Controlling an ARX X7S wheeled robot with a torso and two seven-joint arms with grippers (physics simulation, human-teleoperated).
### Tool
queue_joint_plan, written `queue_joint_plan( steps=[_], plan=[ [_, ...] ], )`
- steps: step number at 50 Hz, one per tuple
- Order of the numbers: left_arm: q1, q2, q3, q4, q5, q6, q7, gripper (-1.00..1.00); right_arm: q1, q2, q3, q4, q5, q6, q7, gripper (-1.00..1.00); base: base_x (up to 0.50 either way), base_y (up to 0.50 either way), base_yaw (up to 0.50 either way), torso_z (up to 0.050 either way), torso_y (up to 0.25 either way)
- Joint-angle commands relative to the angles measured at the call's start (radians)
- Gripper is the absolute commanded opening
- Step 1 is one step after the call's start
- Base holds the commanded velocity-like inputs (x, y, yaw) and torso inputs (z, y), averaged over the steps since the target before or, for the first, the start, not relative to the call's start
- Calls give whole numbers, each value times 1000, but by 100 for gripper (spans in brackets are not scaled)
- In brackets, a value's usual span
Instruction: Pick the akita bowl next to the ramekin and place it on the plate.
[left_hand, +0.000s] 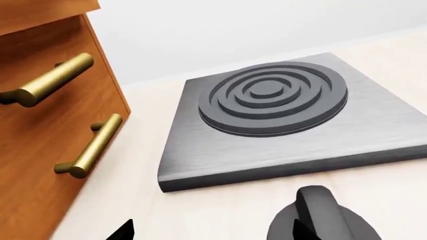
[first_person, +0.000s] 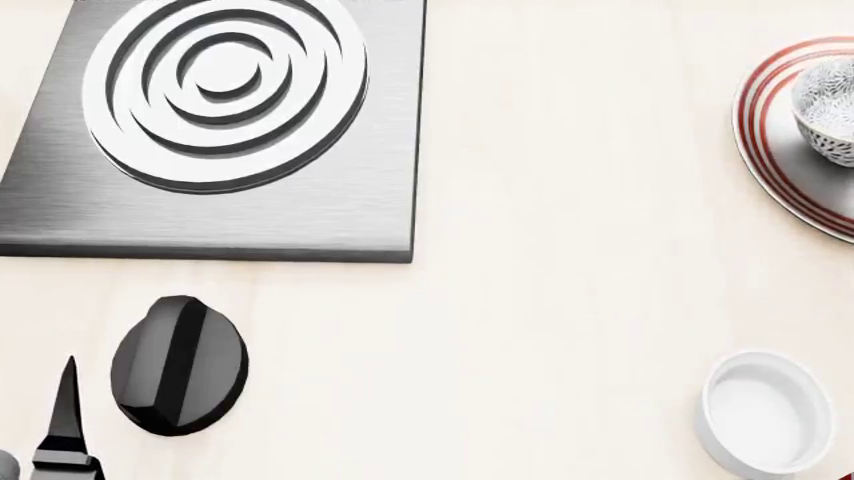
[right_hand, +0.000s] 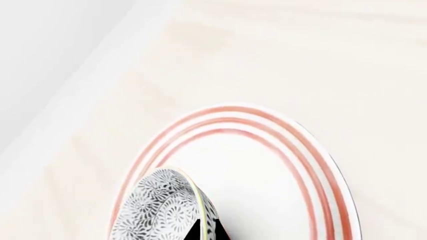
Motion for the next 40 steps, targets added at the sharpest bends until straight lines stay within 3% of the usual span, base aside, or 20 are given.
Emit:
queue_joint_plan(
  steps=[1,39,40],
  plan=[
    [-3,-2,0,1,-2,-2,-2,100,1,-6,37,0,-42,-1,-12,-100,0,0,0,0,0],
    [-1,-6,4,-6,-2,6,-4,100,-37,-11,257,1,-269,35,-22,-100,0,0,0,0,0],
    [-1,-6,4,-5,-2,5,-5,100,-36,-11,262,1,-276,37,-22,100,0,0,0,0,0]
  ],
)
